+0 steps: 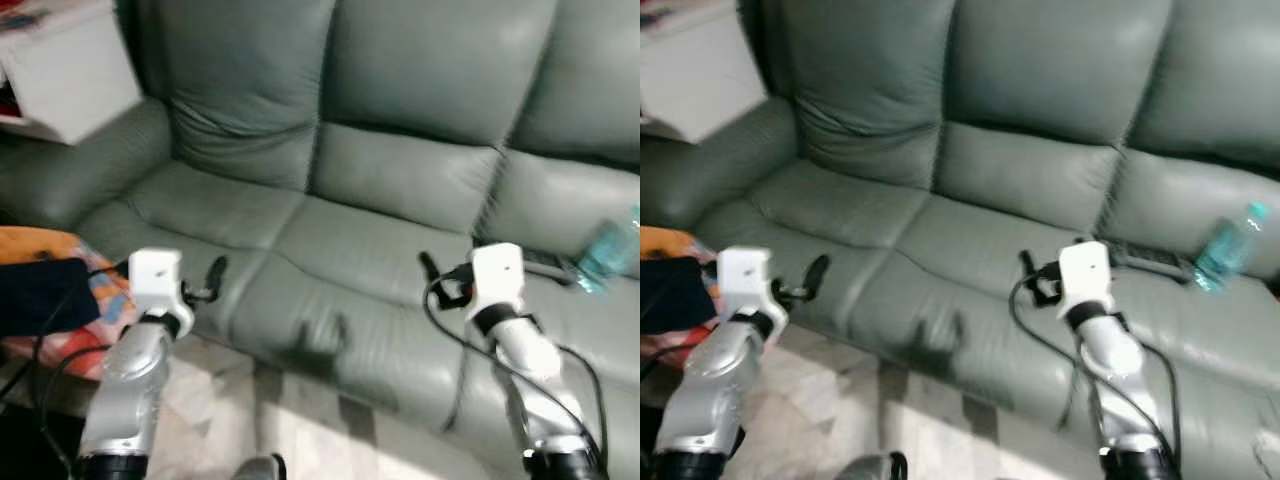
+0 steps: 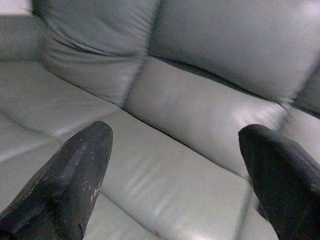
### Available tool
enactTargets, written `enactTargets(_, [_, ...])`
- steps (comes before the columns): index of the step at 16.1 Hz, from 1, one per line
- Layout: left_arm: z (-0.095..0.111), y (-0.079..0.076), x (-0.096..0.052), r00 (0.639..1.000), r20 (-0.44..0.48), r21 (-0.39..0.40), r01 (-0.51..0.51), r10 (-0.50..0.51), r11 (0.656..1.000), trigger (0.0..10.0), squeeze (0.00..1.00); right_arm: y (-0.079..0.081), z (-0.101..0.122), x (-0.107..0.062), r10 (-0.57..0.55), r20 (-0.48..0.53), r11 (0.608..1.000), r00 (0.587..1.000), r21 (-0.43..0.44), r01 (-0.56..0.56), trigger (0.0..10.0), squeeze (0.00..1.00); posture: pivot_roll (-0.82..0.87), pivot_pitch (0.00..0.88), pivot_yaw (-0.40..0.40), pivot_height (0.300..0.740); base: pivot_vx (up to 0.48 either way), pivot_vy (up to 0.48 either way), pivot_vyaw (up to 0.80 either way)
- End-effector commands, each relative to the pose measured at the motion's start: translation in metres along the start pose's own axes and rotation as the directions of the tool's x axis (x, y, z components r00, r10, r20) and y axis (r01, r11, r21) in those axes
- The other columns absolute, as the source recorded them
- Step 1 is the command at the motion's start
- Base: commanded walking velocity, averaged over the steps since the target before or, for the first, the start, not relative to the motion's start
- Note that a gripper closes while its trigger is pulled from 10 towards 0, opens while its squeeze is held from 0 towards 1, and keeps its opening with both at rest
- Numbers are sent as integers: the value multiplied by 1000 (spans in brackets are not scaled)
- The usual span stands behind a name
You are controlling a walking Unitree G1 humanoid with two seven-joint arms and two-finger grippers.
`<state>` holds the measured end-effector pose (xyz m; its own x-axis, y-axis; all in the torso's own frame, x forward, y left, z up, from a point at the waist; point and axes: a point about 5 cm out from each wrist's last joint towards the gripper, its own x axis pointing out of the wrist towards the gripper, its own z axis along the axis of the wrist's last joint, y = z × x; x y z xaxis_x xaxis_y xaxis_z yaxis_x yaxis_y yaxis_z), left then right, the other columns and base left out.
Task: Hang hanger
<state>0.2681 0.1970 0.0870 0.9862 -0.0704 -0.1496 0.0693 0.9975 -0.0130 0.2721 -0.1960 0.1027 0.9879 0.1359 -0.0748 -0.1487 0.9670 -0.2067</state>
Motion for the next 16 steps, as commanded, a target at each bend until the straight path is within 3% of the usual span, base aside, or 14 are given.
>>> enactTargets(1, [0, -1, -1, 1000, 5, 0, -5, 5, 1000, 10000, 0, -5, 1, -3, -7, 4, 1000, 1000, -1, 7, 10000, 0, -77, 22, 41, 740, 0, 0, 800])
enactTargets(3, [-9, 6, -3, 997, -38, 32, -67, 68, 997, 10000, 0, -5, -10, -10, -14, -30, 1000, 999, 14, 14, 10000, 0, -82, 10, 30, 740, 0, 0, 800])
enactTargets(4, [-12, 5, -1, 997, -51, 12, -52, 52, 999, 10000, 0, -4, -14, -11, -19, -39, 1000, 999, 24, 20, 10000, 0, -86, 0, 31, 740, 0, 0, 800])
enactTargets(6, [-7, -3, 4, 1000, -26, -32, 9, -9, 999, 10000, 0, 0, -9, -8, -15, -15, 1000, 1000, 20, 15, 10000, 0, -83, 0, 35, 740, 0, 0, 800])
enactTargets(8, [6, -8, 9, 999, 32, 7, 4, -4, 1000, 10000, 0, 2, -4, -2, -17, 2, 999, 1000, 28, 17, 10000, 0, -75, 0, 37, 740, 0, 0, 800])
enactTargets(11, [4, -5, 7, 999, -37, 14, -37, 38, 999, 10000, 0, 7, 0, 3, 11, 23, 1000, 1000, 21, -11, 10000, 0, -69, 0, 39, 740, 0, 0, 800])
enactTargets(16, [1, -5, 6, 1000, -11, 38, -28, 28, 999, 10000, 0, 5, 1, 6, 13, 20, 1000, 1000, 23, -13, 10000, 0, -73, 8, 37, 740, 0, 0, 800])
